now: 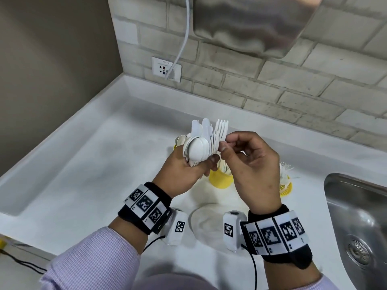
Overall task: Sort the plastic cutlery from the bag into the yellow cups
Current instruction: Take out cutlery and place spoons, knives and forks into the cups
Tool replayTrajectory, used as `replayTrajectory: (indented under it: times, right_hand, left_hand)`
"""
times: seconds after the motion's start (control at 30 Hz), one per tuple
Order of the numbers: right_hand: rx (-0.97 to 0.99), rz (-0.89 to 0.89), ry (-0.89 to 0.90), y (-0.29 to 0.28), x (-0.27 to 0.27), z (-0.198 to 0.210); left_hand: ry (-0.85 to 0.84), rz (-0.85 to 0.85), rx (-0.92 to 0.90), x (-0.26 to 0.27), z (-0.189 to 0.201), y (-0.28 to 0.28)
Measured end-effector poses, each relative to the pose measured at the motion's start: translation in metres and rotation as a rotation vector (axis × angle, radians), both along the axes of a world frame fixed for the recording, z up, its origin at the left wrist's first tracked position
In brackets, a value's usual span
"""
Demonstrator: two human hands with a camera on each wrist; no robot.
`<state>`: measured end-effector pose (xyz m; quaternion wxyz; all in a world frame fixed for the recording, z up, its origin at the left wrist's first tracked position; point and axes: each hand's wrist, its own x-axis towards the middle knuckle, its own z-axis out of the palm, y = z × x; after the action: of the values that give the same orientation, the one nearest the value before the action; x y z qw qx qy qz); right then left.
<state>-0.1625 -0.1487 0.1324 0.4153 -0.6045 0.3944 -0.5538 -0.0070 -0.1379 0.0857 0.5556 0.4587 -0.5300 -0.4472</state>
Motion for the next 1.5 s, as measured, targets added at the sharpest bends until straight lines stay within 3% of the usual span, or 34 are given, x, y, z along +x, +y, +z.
replayTrajectory:
  times: [0.23, 0.57, 0.93, 1.1, 1.4, 1.5]
  right_hand:
    - [0.037, -0.093, 0.006, -0.004, -0.003, 0.004]
    - [0.336, 0.161, -0.196, -0.010, -0.007, 0.020]
    - [0.401, 0.134, -0.370, -0.005, -0.005, 0.035]
    - [0.367, 0.126, -0.473, -0.002, -0.004, 0.033]
    - [0.224, -0.115, -0.545, -0.007, 0.000, 0.039]
    - [0.206, -0.084, -0.493, -0.006, -0.003, 0.041]
  left_hand:
    - [0.007, -0.086, 0.019, -0.002, 0.002, 0.002]
    - [0.220, -0.309, 0.060, 0.002, 0.008, 0.008]
    - [0.273, -0.326, 0.055, 0.003, 0.011, 0.011]
    - [0.289, -0.312, 0.060, 0.002, 0.014, 0.013]
    - [0.211, -0.340, 0.072, 0.001, 0.016, 0.016]
    - [0.215, -0.329, 0.060, 0.000, 0.015, 0.017]
